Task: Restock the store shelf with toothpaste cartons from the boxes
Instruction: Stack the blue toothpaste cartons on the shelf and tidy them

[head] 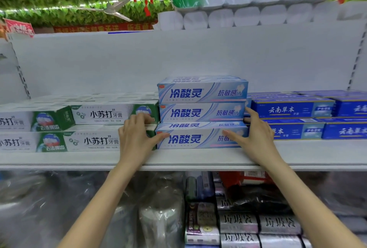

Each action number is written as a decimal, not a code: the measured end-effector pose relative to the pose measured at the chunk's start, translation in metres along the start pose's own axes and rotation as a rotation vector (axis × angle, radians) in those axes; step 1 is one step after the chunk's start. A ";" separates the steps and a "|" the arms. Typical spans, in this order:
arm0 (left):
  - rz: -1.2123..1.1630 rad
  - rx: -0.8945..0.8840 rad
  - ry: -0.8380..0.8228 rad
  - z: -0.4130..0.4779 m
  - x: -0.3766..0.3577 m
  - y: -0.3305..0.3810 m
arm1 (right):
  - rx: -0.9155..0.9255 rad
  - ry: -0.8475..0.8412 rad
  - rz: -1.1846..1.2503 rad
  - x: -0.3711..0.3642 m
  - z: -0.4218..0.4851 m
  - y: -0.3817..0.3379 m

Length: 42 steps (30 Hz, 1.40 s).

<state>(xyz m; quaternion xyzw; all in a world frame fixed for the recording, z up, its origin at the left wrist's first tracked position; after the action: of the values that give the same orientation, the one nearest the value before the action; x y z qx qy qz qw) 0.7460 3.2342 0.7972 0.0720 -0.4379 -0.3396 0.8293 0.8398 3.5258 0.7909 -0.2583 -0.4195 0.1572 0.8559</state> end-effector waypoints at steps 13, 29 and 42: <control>0.061 0.017 0.033 0.007 -0.004 -0.002 | -0.025 0.005 -0.006 -0.001 -0.001 0.000; 0.007 -0.013 0.010 0.003 -0.002 0.001 | -0.042 -0.015 -0.034 0.001 -0.005 -0.006; -0.164 -0.036 0.391 -0.015 0.014 0.142 | 0.037 0.037 0.467 0.021 0.001 0.013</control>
<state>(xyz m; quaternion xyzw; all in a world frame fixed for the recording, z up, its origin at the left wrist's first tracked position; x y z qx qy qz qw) 0.8342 3.3300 0.8567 0.1570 -0.2551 -0.3932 0.8693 0.8509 3.5464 0.7971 -0.3353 -0.3296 0.3540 0.8084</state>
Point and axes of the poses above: each hand's wrist, its own z-axis towards the middle knuckle, its own x-axis out of the back of the hand, y = z × x, the point moved 6 cm from there along z, towards the middle knuckle, and after that the axes turned 10 degrees about -y, right-handed, at the moved point
